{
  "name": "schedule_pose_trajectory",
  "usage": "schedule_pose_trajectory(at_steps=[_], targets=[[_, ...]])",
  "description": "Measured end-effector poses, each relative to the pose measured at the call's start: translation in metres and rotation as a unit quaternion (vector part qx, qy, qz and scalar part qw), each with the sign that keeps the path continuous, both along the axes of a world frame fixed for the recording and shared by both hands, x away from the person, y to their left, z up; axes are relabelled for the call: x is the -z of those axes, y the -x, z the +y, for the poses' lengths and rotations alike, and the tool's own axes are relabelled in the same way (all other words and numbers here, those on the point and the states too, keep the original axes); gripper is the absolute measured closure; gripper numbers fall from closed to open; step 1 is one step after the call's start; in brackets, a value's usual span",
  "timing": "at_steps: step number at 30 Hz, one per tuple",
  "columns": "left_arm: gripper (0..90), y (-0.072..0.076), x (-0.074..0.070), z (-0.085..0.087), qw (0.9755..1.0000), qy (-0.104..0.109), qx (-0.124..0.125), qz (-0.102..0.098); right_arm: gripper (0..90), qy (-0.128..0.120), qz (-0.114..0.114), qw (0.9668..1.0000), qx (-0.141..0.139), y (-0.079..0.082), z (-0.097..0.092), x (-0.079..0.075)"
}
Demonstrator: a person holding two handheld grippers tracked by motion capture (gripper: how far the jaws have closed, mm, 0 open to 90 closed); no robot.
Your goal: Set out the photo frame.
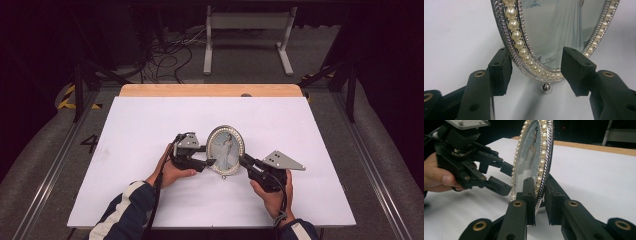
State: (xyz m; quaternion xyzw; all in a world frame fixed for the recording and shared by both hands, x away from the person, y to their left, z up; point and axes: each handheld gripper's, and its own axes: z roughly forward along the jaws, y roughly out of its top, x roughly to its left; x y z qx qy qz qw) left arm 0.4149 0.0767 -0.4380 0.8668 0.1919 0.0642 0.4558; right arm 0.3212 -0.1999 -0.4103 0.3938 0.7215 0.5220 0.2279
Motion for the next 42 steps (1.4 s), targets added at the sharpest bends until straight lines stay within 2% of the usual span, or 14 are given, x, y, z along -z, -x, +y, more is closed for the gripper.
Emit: schedule_pose_trajectory(at_steps=[4, 7, 8, 10, 14, 17, 24, 30, 35, 38, 42], targets=[[44.2, 0.002, -0.002, 0.001, 1.0, -0.003, 0.001, -0.005, 78.9, -0.003, 0.004, 1.0, 0.002, -0.002, -0.001, 0.0], [38.6, 0.001, -0.005, 0.0, 0.9998, 0.016, -0.006, -0.009, 78.8, 0.004, 0.0, 1.0, 0.0, -0.002, 0.0, -0.001], [38.6, 0.0, -0.007, -0.001, 0.9995, 0.028, -0.01, -0.007, 78.7, 0.006, -0.002, 1.0, 0.0, -0.002, 0.001, -0.001], [39.0, -0.001, -0.009, -0.001, 0.9993, 0.034, -0.015, -0.009, 78.7, 0.007, -0.001, 1.0, 0.0, -0.003, 0.002, -0.001], [50.2, -0.002, -0.01, 0.003, 0.9991, 0.03, -0.028, -0.01, 78.6, 0.007, 0.0, 1.0, -0.002, -0.004, 0.001, -0.002], [57.4, 0.001, -0.012, 0.007, 0.9992, 0.026, -0.026, -0.015, 78.0, 0.006, 0.005, 1.0, 0.003, -0.007, 0.001, -0.001], [65.6, 0.007, -0.015, 0.012, 0.9991, 0.007, -0.032, -0.025, 77.4, 0.009, 0.006, 0.9999, 0.006, -0.014, 0.004, -0.001], [66.7, 0.015, -0.014, 0.017, 0.9988, -0.005, -0.038, -0.03, 76.7, 0.013, 0.008, 0.9999, 0.001, -0.019, 0.007, -0.002], [67.0, 0.018, -0.013, 0.019, 0.9987, -0.005, -0.041, -0.03, 76.3, 0.016, 0.007, 0.9998, 0.0, -0.022, 0.008, -0.002], [67.1, 0.021, -0.012, 0.019, 0.9984, -0.015, -0.041, -0.036, 76.1, 0.016, 0.008, 0.9998, 0.0, -0.024, 0.009, -0.002], [67.1, 0.024, -0.011, 0.021, 0.9984, -0.015, -0.042, -0.035, 75.8, 0.018, 0.008, 0.9998, 0.0, -0.025, 0.011, -0.002]])
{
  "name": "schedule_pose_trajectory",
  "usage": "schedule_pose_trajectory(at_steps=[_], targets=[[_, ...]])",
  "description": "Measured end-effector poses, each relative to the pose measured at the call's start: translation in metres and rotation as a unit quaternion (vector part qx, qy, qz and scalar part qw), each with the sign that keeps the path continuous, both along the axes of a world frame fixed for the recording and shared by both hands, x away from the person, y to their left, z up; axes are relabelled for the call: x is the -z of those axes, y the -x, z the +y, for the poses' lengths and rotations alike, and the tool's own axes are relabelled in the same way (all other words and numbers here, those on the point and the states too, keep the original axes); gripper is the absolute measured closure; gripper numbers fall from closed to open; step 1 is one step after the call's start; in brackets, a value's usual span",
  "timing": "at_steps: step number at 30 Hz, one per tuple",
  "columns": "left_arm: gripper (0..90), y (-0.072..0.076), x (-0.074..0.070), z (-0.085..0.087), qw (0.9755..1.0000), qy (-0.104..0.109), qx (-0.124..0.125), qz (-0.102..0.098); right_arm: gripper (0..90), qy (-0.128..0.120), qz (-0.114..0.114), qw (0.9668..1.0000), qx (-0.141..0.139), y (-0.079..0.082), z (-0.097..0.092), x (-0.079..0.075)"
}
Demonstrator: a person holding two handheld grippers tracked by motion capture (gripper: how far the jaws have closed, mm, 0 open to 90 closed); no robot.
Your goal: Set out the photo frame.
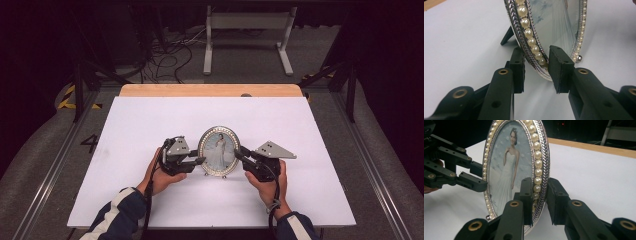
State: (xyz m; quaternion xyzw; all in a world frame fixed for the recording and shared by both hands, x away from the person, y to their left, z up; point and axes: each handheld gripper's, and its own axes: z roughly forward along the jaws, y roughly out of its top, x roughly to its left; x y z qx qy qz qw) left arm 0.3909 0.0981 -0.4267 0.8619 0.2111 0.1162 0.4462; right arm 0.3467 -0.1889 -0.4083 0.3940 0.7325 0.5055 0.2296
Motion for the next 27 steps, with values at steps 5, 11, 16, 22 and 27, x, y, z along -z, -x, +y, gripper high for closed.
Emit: schedule_pose_trajectory(at_steps=[5, 11, 16, 22, 27], targets=[[66.9, 0.004, -0.001, 0.0, 1.0, -0.003, -0.007, 0.001, 75.2, 0.008, -0.002, 1.0, -0.002, -0.002, 0.001, 0.0], [66.8, 0.005, -0.001, -0.001, 0.9999, -0.005, -0.013, -0.001, 74.9, 0.013, -0.004, 0.9999, -0.004, -0.003, 0.002, -0.001], [65.7, 0.008, -0.003, -0.003, 0.9996, -0.02, -0.018, -0.01, 74.9, 0.011, -0.002, 0.9999, -0.005, -0.004, 0.002, -0.001], [65.7, 0.01, -0.002, -0.003, 0.9996, -0.016, -0.022, -0.011, 74.7, 0.012, -0.002, 0.9999, -0.007, -0.005, 0.001, -0.001], [65.6, 0.013, -0.002, -0.004, 0.9995, -0.019, -0.023, -0.013, 74.6, 0.013, -0.004, 0.9999, -0.004, -0.007, 0.002, -0.001]])
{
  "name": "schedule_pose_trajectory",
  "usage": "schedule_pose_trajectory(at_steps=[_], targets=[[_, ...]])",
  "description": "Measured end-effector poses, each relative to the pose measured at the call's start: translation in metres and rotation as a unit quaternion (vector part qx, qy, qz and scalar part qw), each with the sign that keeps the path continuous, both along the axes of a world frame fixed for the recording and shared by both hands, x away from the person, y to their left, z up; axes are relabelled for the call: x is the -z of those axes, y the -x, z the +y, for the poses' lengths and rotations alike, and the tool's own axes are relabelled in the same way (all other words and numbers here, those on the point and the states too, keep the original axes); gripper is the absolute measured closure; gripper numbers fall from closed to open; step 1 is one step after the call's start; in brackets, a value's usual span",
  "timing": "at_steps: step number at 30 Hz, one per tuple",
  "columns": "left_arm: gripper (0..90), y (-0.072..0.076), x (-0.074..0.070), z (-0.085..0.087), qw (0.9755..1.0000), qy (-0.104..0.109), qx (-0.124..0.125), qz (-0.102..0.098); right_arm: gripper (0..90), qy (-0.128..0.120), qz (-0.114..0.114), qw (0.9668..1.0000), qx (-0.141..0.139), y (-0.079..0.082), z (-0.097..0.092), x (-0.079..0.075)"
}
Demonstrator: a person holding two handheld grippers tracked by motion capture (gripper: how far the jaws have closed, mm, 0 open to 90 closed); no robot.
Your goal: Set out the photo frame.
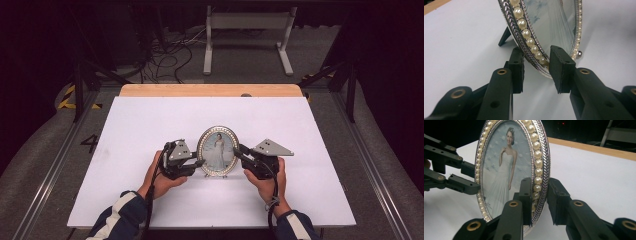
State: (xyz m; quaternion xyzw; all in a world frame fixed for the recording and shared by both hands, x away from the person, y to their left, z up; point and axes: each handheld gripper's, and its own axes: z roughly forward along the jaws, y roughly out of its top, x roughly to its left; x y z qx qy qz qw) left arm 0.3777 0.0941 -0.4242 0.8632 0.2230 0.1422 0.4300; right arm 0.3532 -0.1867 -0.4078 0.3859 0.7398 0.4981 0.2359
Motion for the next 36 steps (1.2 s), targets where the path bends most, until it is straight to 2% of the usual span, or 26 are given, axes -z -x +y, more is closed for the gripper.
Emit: schedule_pose_trajectory(at_steps=[8, 12, 16, 20, 22, 26, 33, 36], targets=[[65.3, 0.003, -0.001, -0.001, 1.0, -0.007, -0.003, -0.006, 74.3, 0.002, -0.002, 1.0, 0.002, 0.0, 0.0, 0.001], [65.0, 0.002, 0.0, 0.0, 1.0, -0.003, -0.001, -0.007, 73.8, 0.01, -0.003, 0.9999, -0.001, 0.001, 0.001, 0.002], [63.4, 0.003, 0.0, 0.0, 0.9997, -0.011, -0.003, -0.021, 73.6, 0.014, -0.001, 0.9999, -0.004, 0.002, 0.001, 0.003], [61.3, 0.004, -0.001, 0.003, 0.9994, -0.002, -0.01, -0.034, 73.6, 0.023, 0.002, 0.9996, -0.013, 0.004, 0.003, 0.005], [60.5, 0.004, -0.003, 0.006, 0.999, 0.011, -0.015, -0.041, 73.1, 0.027, 0.004, 0.9995, -0.015, 0.004, 0.003, 0.007], [62.9, 0.004, -0.006, 0.01, 0.9978, 0.025, -0.021, -0.057, 72.2, 0.029, 0.011, 0.9994, -0.017, 0.006, 0.004, 0.012], [66.4, 0.004, -0.005, 0.008, 0.9973, 0.021, -0.017, -0.067, 71.5, 0.031, 0.011, 0.9994, -0.012, 0.008, 0.006, 0.013], [66.1, 0.001, -0.006, 0.011, 0.9975, 0.023, -0.013, -0.066, 71.3, 0.035, 0.01, 0.9993, -0.006, 0.01, 0.009, 0.014]])
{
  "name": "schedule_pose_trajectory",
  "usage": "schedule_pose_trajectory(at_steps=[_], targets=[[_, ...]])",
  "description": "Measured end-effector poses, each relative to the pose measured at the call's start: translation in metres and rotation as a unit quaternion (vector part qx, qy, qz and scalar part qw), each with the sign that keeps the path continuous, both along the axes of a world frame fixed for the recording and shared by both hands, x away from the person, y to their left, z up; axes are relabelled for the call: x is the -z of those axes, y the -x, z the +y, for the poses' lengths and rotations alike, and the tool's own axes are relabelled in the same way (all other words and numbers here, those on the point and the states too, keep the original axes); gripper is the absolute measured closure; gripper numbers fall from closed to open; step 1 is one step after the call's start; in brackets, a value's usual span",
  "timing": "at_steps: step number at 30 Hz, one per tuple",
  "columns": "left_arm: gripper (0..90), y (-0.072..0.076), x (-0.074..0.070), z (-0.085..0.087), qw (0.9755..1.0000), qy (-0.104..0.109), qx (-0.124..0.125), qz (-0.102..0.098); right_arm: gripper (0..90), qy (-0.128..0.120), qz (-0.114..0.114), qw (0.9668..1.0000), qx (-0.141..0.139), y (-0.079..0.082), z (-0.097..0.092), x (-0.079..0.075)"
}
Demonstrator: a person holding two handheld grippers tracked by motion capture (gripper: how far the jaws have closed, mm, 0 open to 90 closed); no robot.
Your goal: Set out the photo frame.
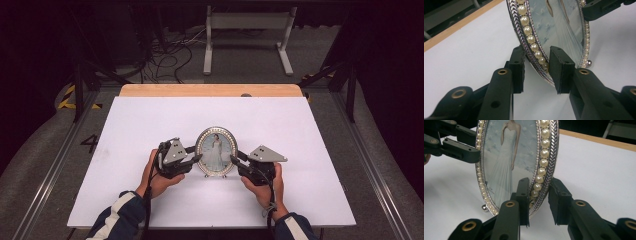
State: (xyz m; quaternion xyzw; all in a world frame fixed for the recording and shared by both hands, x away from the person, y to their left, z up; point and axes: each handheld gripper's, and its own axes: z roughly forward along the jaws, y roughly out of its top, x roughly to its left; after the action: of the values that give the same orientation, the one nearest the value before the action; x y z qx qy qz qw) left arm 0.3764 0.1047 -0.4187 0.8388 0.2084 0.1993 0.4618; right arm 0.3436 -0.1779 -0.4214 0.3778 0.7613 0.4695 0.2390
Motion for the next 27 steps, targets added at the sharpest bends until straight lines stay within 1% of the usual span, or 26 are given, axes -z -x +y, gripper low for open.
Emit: schedule_pose_trajectory(at_steps=[2, 4, 6, 8, 9, 12, 13, 16, 19, 22, 24, 26, 27], targets=[[67.2, -0.002, 0.0, 0.001, 1.0, 0.004, 0.0, 0.001, 71.4, 0.004, 0.0, 1.0, -0.002, 0.001, 0.001, 0.0], [67.7, -0.004, 0.0, 0.002, 1.0, 0.007, 0.002, -0.001, 71.4, 0.001, 0.003, 1.0, -0.003, 0.001, 0.001, 0.0], [68.0, -0.005, 0.001, 0.003, 0.9999, 0.011, 0.006, 0.001, 71.3, -0.001, 0.008, 1.0, 0.001, 0.001, 0.002, 0.002], [68.0, -0.005, 0.001, 0.003, 0.9999, 0.011, 0.006, 0.001, 70.3, 0.003, 0.007, 1.0, 0.001, 0.002, 0.003, 0.003], [67.8, -0.004, 0.001, 0.003, 1.0, 0.006, 0.004, -0.002, 70.0, 0.009, 0.005, 0.9999, -0.001, 0.002, 0.003, 0.003], [67.9, -0.003, 0.001, 0.003, 1.0, 0.008, 0.004, 0.001, 70.4, 0.009, 0.005, 0.9999, -0.003, 0.002, 0.003, 0.003], [67.8, -0.003, 0.001, 0.003, 1.0, 0.005, 0.005, -0.001, 70.8, 0.01, 0.004, 0.9999, -0.005, 0.002, 0.002, 0.003], [64.6, -0.001, 0.0, 0.004, 1.0, 0.003, 0.008, -0.003, 69.9, 0.02, 0.0, 0.9998, -0.009, 0.003, 0.001, 0.002], [62.0, 0.003, -0.002, 0.006, 0.9999, -0.006, 0.01, -0.011, 67.1, 0.033, -0.009, 0.9994, -0.011, 0.005, -0.001, 0.0], [59.5, 0.005, -0.003, 0.007, 0.9996, -0.015, 0.014, -0.017, 63.5, 0.043, -0.011, 0.9989, -0.015, 0.005, -0.003, -0.003], [57.1, 0.006, -0.004, 0.008, 0.9995, -0.021, 0.014, -0.02, 62.1, 0.047, -0.014, 0.9987, -0.012, 0.004, -0.004, -0.007], [54.3, 0.007, -0.006, 0.009, 0.9994, -0.023, 0.014, -0.023, 60.2, 0.049, -0.017, 0.9985, -0.014, 0.004, -0.005, -0.009], [53.0, 0.008, -0.006, 0.009, 0.9993, -0.024, 0.014, -0.024, 59.6, 0.055, -0.017, 0.9982, -0.016, 0.004, -0.005, -0.009]])
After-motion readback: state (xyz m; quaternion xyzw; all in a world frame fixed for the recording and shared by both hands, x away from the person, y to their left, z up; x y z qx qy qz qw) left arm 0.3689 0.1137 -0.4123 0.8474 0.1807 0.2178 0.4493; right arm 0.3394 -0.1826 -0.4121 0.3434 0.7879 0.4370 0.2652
